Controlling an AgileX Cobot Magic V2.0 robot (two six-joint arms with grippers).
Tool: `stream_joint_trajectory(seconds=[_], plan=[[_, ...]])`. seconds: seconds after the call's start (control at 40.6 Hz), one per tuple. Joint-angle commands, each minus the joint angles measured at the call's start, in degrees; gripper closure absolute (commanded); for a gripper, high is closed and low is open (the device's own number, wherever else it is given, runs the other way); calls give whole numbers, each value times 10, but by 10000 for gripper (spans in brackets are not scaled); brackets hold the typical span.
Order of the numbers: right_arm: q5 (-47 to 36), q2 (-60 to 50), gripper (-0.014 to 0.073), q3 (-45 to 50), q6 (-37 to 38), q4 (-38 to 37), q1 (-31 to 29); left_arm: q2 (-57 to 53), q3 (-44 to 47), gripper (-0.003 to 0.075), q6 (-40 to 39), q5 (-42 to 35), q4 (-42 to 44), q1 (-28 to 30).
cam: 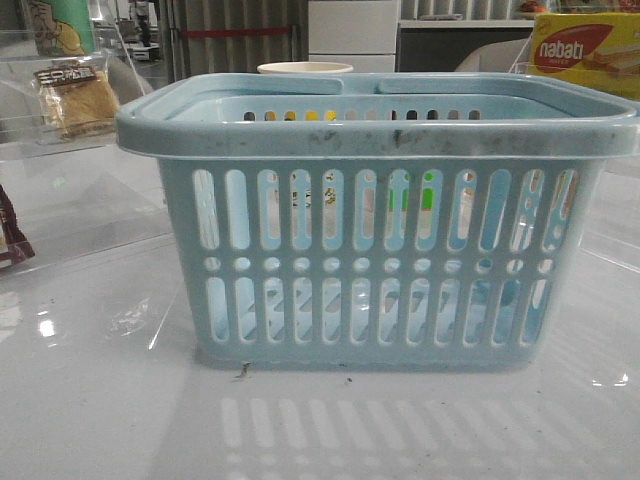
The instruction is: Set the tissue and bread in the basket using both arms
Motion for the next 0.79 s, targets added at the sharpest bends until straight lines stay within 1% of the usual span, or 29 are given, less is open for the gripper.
stream_joint_trajectory(seconds=[0.0,0.493,0.641,0.764], plan=[[-56,-11,540,0,-4,-1,0,-9,1,629,-4,-49,-4,1],[-56,-11,540,0,-4,-1,0,-9,1,629,-4,-49,-4,1],[-72,-11,540,0,-4,-1,0,-9,1,629,-4,-49,-4,1],[-76,-11,540,0,-4,-1,0,-9,1,629,-4,-67,-4,1]])
